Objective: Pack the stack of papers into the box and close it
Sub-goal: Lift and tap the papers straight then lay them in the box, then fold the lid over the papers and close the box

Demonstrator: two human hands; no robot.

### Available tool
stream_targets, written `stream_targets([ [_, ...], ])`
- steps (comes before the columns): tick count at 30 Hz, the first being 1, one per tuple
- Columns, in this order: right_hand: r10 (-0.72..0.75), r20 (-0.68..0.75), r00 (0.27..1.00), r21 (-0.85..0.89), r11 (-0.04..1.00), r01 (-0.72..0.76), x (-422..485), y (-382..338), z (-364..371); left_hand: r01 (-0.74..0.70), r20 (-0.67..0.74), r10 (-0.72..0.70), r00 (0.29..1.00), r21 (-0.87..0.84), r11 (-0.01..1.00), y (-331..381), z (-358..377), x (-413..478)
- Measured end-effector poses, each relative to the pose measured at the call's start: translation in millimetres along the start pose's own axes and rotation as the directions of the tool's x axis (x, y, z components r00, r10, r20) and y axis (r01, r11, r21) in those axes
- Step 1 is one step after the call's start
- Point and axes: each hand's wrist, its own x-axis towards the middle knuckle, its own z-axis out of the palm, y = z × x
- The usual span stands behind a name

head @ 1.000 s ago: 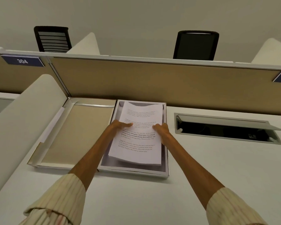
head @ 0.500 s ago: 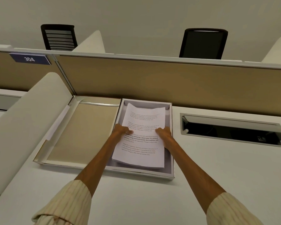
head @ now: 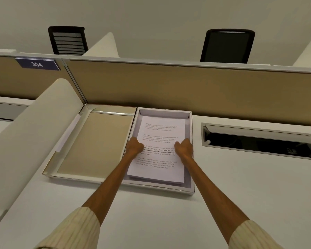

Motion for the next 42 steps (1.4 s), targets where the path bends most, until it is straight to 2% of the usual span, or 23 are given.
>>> stream_targets([
  [3,-0.058,-0.062,0.996,-0.035,0.998,0.056,-3,6,3,-0.006,-0.044,0.007,0.999,0.037,0.999,-2,3,-3],
  [8,-0.114,-0.108,0.988,-0.053,0.993,0.108,-1,9,4,0.039,-0.063,-0.041,0.997,-0.044,0.998,-3,2,0],
  [16,-0.145,-0.072,0.987,-0.101,0.985,0.137,-3,12,8,-0.063,-0.050,0.064,0.997,0.030,0.998,-8,7,-8],
  [19,-0.130,-0.066,0.989,-0.091,0.988,0.124,-6,9,4,-0.033,-0.018,0.034,0.999,0.048,0.998,-7,2,-13],
  [23,-0.143,-0.089,0.986,-0.095,0.986,0.135,-13,3,-3,-0.060,-0.021,0.061,0.998,0.029,0.998,-10,-6,-18],
  [29,-0.228,-0.121,0.966,-0.059,0.973,0.222,-32,-13,-5,-0.136,-0.244,0.112,0.963,-0.082,0.987,-15,-27,-28],
  [33,-0.336,-0.130,0.933,-0.194,0.931,0.308,-43,-26,2,-0.171,-0.332,0.129,0.934,-0.102,0.980,-23,-41,-33],
  [36,-0.386,-0.059,0.920,-0.336,0.876,0.346,-50,-35,14,-0.164,-0.368,0.109,0.923,-0.120,0.979,-37,-53,-36],
  [42,-0.447,0.101,0.889,-0.271,0.847,0.457,-74,-50,58,-0.087,-0.459,0.030,0.888,-0.103,0.991,-84,-81,-35],
])
